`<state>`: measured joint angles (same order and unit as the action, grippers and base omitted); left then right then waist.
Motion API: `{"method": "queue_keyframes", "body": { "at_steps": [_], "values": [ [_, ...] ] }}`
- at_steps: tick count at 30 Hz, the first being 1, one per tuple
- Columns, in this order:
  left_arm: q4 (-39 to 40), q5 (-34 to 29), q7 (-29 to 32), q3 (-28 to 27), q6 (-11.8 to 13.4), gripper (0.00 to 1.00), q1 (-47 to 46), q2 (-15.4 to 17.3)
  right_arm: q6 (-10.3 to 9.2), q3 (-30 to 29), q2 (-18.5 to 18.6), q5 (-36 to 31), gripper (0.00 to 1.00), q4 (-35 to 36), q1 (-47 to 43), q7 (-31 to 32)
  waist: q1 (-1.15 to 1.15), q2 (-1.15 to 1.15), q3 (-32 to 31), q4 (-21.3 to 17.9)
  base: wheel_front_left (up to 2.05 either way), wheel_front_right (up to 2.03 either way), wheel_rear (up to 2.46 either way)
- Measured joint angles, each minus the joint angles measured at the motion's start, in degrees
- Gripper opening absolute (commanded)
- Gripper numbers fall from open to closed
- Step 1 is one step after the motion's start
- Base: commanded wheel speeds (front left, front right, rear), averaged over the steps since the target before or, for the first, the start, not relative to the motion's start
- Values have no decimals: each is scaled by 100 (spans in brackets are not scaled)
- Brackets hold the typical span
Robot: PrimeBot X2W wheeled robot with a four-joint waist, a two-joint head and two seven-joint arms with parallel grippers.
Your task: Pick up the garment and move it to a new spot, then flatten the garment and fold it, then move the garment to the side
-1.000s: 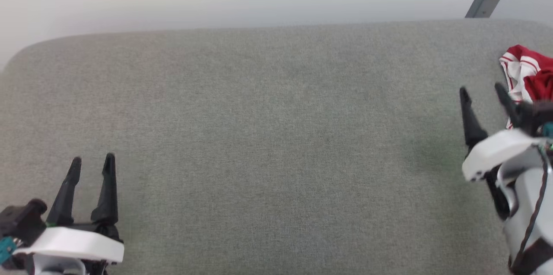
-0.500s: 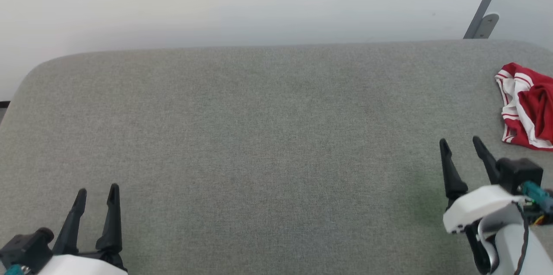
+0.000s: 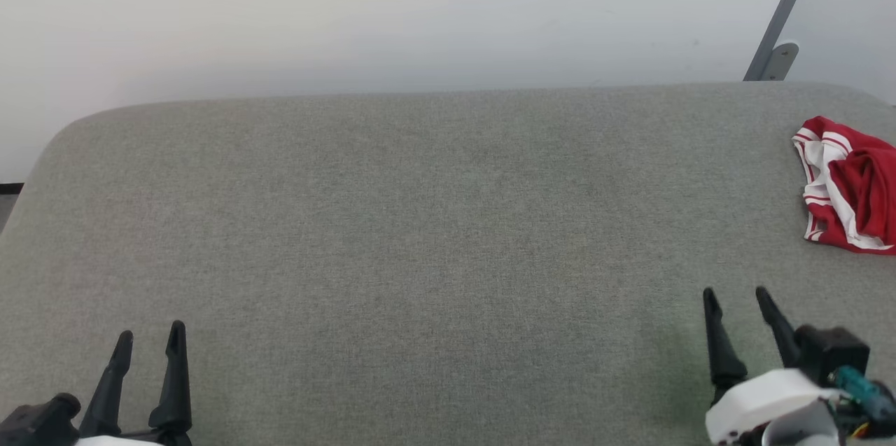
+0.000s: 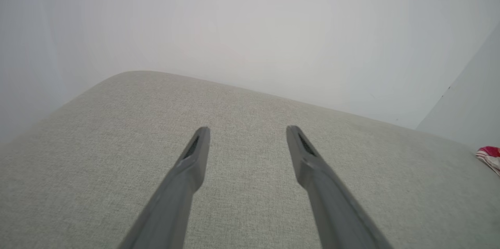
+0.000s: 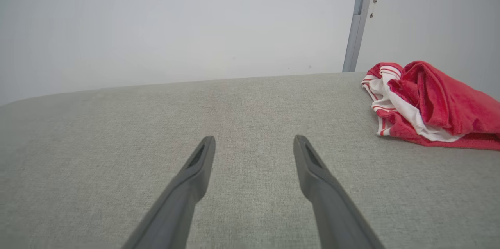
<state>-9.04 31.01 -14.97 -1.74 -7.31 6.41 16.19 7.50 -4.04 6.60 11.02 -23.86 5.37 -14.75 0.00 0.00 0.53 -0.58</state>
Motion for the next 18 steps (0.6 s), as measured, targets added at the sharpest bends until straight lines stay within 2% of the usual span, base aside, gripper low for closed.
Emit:
{"method": "queue_keyframes", "body": {
  "at_steps": [18],
  "values": [
    [-80,26,0,-8,0,100,211,-44,0,145,-223,11,100,543,-521,-16,0,0,-90,-12,0,0,0]
  ]
}}
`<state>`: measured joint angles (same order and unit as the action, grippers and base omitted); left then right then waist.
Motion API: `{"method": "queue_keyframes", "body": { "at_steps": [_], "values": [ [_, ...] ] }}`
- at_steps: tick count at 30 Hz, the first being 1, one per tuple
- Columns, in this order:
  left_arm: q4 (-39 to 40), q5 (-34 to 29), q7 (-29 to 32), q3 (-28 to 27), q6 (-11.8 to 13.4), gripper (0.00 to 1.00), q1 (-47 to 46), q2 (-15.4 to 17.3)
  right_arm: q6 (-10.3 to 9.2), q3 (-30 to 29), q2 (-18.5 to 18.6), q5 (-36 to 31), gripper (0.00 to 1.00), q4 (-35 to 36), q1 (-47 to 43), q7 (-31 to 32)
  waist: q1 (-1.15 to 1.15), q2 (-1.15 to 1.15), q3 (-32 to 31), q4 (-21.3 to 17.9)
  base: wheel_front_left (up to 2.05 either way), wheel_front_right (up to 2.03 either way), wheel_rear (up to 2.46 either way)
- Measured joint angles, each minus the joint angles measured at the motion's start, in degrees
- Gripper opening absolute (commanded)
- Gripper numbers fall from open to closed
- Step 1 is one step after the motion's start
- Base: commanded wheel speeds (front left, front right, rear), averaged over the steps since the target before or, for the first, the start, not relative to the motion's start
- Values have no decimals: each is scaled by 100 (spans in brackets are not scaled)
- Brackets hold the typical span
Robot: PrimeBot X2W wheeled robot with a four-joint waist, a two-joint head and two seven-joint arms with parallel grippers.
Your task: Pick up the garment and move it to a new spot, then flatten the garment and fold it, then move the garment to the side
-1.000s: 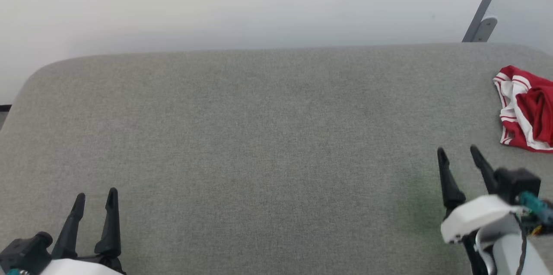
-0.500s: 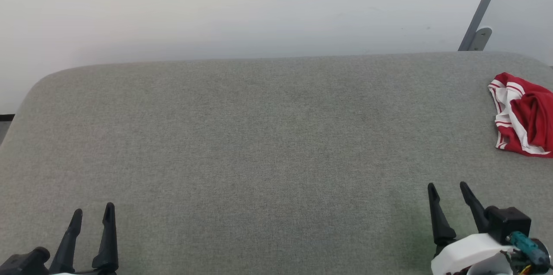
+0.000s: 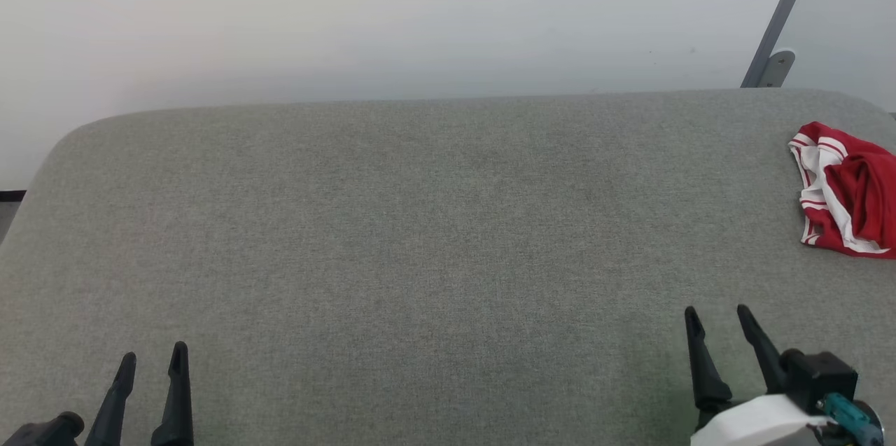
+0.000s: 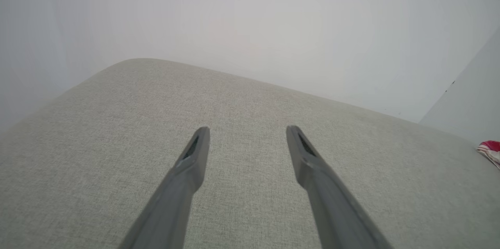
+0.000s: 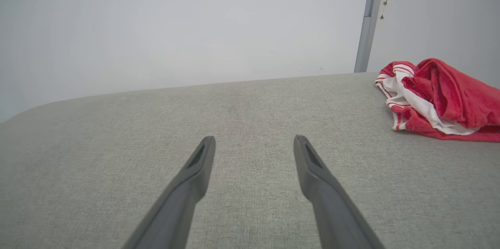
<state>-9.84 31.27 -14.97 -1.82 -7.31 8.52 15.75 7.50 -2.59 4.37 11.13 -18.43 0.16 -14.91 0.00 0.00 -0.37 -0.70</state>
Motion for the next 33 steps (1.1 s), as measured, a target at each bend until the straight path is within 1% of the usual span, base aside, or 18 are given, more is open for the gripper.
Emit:
{"method": "queue_keyframes", "body": {
  "at_steps": [13,14,19,33],
  "values": [
    [23,37,0,-127,0,100,20,-82,0,-120,-63,-7,100,133,-128,0,0,0,-30,40,0,0,0],
    [-9,35,7,-130,1,0,19,-100,0,-119,-64,-4,0,102,-138,3,0,0,-31,41,0,0,0],
    [-245,86,46,-73,1,0,21,-303,0,-126,-82,64,0,-115,-262,75,0,0,-31,42,0,0,0],
    [-276,1181,434,-125,1,0,-152,-476,0,-164,-88,1525,0,-46,-187,447,0,0,-21,45,0,0,0]
  ]
}}
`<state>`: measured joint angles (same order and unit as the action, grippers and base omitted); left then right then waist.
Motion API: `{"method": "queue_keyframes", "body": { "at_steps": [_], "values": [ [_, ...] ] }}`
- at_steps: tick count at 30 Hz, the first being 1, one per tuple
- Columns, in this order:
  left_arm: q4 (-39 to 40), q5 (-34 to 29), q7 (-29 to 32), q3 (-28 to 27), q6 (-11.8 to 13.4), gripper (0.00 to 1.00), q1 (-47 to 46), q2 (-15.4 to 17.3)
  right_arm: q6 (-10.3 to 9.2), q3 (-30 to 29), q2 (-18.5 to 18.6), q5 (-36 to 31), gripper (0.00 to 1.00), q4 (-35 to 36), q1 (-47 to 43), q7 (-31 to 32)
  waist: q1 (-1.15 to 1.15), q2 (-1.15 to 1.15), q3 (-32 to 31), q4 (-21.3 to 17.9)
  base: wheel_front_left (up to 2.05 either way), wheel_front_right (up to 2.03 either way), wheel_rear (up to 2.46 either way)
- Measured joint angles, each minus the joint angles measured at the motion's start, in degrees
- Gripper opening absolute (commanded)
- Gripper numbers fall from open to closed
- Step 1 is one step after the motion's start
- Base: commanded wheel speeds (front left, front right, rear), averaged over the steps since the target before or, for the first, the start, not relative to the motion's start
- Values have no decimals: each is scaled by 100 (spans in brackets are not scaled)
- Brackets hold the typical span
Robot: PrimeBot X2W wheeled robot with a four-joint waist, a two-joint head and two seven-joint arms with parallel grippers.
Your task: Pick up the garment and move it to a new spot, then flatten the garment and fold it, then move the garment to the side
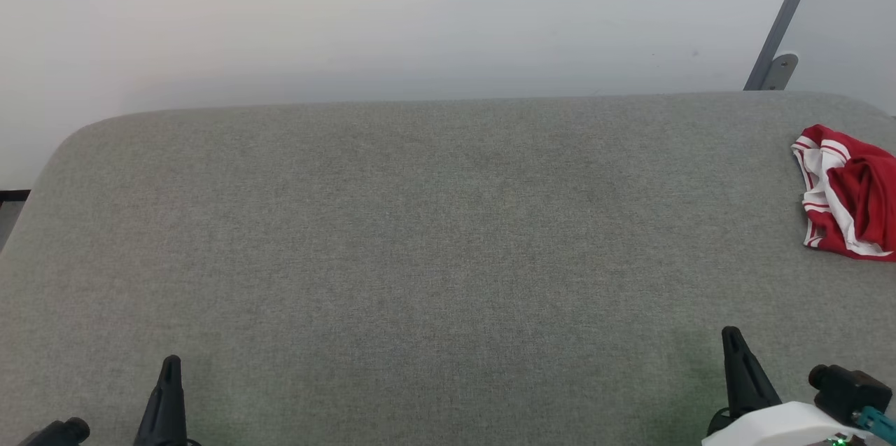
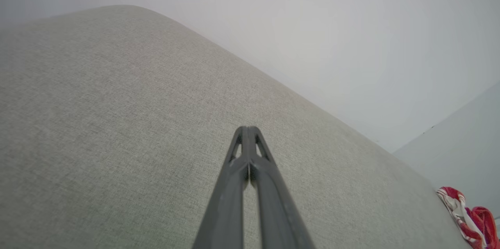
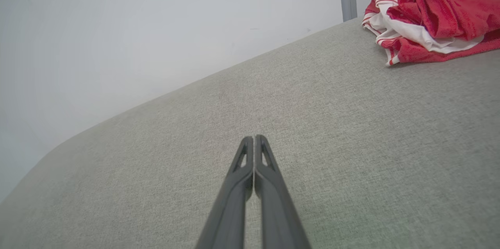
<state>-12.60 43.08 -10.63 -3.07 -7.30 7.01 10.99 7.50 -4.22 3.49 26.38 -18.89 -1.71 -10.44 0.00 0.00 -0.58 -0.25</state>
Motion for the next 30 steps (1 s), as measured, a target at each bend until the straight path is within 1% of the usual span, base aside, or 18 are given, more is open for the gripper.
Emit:
{"method": "queue_keyframes", "body": {
  "at_steps": [9,10,15,30],
  "values": [
    [-16,637,218,-46,0,0,-138,-94,0,-22,-3,837,0,47,109,208,0,0,6,2,0,0,0],
    [-16,637,218,-46,0,0,-138,-94,0,-22,-3,837,0,47,109,208,0,0,6,2,0,0,0],
    [-27,1013,355,-68,0,0,-242,-169,0,-45,-7,1357,0,82,125,338,0,0,10,3,0,0,0],
    [-55,1805,620,-122,0,0,-461,-307,-1,-98,-15,2434,0,175,257,617,0,0,20,7,0,0,0]
  ]
}}
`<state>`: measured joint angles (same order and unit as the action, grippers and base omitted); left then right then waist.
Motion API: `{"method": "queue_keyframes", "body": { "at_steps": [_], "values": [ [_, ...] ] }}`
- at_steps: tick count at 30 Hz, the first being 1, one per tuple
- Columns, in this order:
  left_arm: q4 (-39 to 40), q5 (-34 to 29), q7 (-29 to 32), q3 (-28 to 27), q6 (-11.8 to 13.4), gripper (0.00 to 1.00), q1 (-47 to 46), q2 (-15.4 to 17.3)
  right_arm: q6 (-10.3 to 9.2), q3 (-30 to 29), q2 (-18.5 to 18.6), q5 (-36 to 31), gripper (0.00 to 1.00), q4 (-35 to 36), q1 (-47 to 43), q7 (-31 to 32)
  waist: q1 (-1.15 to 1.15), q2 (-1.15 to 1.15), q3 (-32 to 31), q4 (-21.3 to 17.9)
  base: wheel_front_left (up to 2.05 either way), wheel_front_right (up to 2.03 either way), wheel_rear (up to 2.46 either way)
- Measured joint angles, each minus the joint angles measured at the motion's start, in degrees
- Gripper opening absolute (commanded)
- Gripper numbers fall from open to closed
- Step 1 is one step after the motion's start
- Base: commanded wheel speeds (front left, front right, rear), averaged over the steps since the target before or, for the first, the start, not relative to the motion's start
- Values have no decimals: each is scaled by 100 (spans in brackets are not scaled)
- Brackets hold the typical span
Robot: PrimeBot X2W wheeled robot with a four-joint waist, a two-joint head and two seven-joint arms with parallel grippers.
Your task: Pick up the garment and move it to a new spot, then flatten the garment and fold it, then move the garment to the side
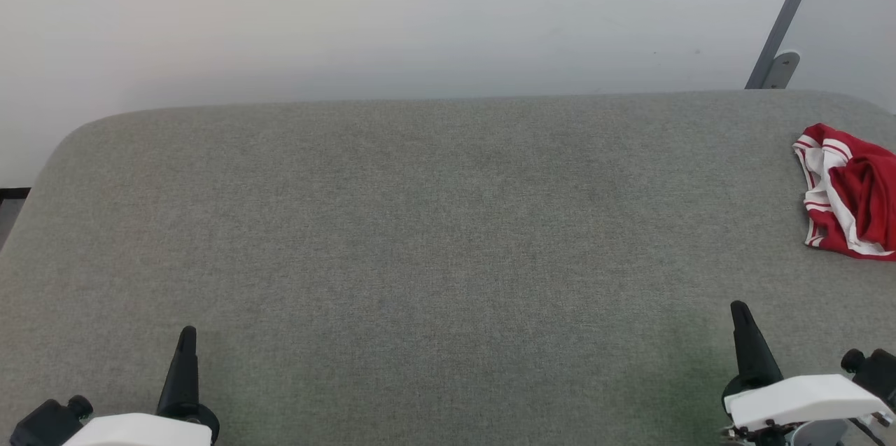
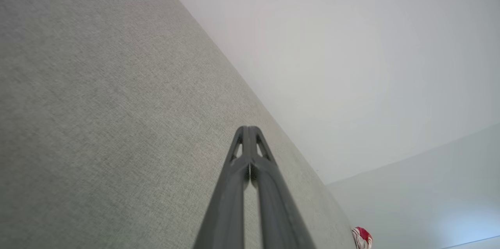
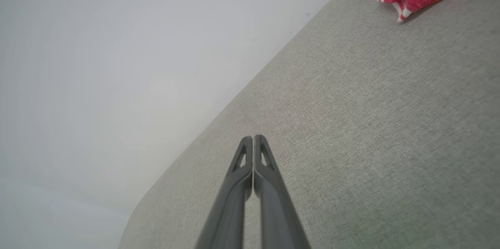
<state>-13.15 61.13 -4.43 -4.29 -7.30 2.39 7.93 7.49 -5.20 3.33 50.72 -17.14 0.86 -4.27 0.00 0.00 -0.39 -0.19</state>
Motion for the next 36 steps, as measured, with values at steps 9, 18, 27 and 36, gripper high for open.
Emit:
{"method": "queue_keyframes", "body": {
  "at_steps": [9,18,27,36],
  "values": [
    [-16,435,169,-38,0,0,-112,-66,0,-21,-4,606,0,35,92,163,0,0,6,2,0,0,0],
    [-29,883,314,-68,0,0,-222,-129,0,-38,-14,1170,0,71,154,303,0,0,12,4,0,0,0],
    [-37,1285,452,-94,0,0,-338,-209,0,-52,-18,1685,0,119,211,441,0,0,19,6,0,0,0],
    [-48,1642,579,-119,0,0,-449,-256,0,-63,-21,2171,0,166,280,572,0,0,25,8,0,0,0]
  ]
}}
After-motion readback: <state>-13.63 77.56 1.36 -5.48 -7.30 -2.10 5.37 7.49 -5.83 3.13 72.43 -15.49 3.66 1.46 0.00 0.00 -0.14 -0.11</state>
